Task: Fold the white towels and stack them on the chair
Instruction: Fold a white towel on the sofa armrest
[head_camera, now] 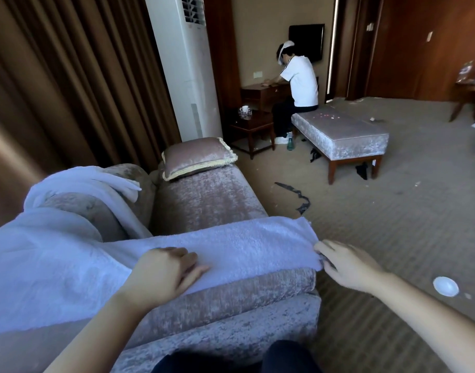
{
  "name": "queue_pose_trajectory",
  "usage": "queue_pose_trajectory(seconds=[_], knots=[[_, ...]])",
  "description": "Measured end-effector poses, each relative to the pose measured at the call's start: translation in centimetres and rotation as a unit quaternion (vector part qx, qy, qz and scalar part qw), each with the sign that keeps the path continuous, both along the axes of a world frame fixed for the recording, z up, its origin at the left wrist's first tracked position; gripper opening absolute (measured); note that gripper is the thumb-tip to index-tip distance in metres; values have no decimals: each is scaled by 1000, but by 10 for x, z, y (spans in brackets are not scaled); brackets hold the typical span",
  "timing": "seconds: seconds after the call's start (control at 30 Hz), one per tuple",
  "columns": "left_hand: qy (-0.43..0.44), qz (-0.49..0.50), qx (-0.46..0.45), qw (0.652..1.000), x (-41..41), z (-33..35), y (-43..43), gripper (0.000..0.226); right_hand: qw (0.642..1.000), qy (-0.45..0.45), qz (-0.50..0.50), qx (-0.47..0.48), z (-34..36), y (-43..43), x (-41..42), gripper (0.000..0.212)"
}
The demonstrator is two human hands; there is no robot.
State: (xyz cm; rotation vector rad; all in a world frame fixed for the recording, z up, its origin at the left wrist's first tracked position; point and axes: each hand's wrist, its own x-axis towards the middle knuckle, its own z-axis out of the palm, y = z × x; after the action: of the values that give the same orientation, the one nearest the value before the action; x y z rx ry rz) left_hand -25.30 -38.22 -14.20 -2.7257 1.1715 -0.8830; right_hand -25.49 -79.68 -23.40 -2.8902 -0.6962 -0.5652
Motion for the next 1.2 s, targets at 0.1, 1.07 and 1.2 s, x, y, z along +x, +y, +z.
queue_pose_trajectory(seconds=[0.1,1.07,1.2], knots=[[-22,13,-38,999,20,21,-37,46,990,21,-56,130,17,-10,11,15],[-29,84,-117,989,101,-21,-132,17,956,155,-103,228,23,-28,96,19],[-30,88,-112,989,101,-20,-132,21,910,176,-26,375,17,-17,84,31]])
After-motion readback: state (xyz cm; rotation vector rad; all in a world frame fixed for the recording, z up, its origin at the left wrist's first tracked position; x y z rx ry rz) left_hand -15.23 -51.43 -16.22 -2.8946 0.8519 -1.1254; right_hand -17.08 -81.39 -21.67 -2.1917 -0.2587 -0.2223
